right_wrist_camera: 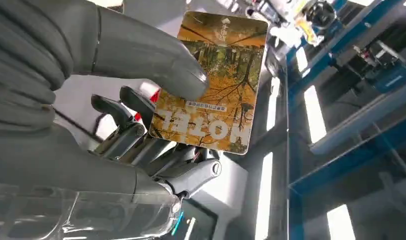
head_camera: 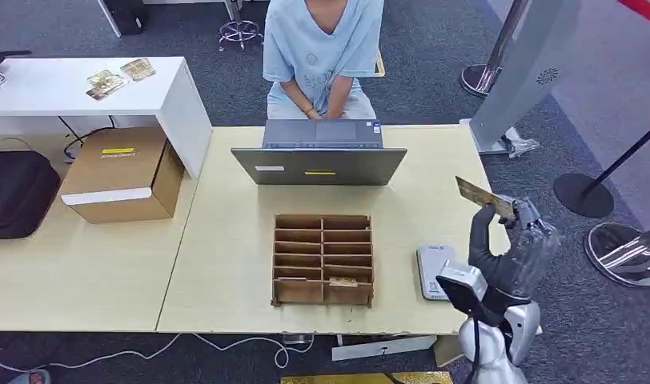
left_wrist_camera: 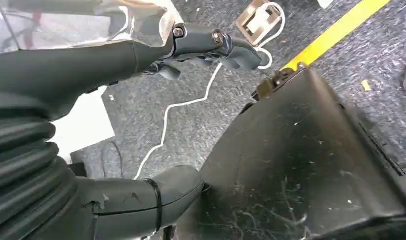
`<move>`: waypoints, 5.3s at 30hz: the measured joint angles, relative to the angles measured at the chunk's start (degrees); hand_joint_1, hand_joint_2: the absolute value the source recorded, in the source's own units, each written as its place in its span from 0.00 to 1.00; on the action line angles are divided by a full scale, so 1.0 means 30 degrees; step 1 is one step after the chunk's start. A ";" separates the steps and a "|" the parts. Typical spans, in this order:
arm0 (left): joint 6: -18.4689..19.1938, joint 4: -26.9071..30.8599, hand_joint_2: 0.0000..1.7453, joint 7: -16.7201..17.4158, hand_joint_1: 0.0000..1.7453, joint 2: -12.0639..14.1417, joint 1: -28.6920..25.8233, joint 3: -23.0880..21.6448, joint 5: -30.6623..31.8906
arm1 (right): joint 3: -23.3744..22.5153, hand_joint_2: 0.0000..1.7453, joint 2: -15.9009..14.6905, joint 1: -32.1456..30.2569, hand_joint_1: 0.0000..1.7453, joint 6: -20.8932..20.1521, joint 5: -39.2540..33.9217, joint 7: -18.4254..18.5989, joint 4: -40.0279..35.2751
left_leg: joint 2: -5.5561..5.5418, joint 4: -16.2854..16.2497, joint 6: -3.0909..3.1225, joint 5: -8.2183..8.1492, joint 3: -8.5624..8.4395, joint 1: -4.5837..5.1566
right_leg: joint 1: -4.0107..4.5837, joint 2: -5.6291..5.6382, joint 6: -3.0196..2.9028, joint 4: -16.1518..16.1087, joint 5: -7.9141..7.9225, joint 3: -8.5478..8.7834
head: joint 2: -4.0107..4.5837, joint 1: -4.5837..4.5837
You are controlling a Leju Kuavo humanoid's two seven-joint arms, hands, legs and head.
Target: Pass the card to the sensor for recognition and then transmit it.
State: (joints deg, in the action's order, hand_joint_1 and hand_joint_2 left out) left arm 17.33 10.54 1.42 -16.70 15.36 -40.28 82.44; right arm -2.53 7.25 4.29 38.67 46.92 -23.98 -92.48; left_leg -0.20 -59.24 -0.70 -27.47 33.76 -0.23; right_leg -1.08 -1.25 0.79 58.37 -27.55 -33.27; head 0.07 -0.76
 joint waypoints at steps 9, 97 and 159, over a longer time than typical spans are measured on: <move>0.0007 0.0000 1.00 0.0124 0.00 0.0000 -0.0006 0.0000 0.0007 | -0.1226 1.00 0.1138 -0.0012 1.00 0.0000 0.0658 -0.0072 -0.0102 | 0.0011 -0.0001 0.0000 0.0001 0.0002 0.0004 | -0.0003 0.0001 0.0001 -0.0002 0.0001 0.0001 | 0.0000 -0.0001; 0.1064 0.0095 1.00 -0.1851 0.00 0.0182 0.0554 -0.4131 0.0131 | 0.8316 1.00 -1.1976 1.7022 1.00 -1.9547 0.4418 0.6353 0.8456 | -0.0148 -0.0039 0.0024 0.0029 0.0124 0.0005 | -0.0001 -0.0117 0.0004 -0.0006 0.0021 -0.0052 | 0.0000 0.0000; 0.0452 0.0138 1.00 -0.0735 0.00 0.0379 0.0166 -0.3789 -0.1100 | 2.3176 1.00 -1.6156 2.4048 1.00 -2.8086 -0.9761 0.4117 1.0005 | -0.0012 -0.0040 0.0053 0.0011 0.0077 0.0005 | 0.0006 -0.0030 0.0002 0.0017 0.0021 -0.0036 | 0.0000 0.0000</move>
State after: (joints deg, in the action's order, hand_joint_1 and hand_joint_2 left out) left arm 18.69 10.95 -0.79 -15.56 15.86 -51.65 79.14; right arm 67.00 -41.22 76.43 -45.59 17.64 -11.63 -62.46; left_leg -0.24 -59.36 -0.54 -27.43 33.99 -0.21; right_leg -1.07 -1.34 0.80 58.42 -27.49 -33.38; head 0.07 -0.76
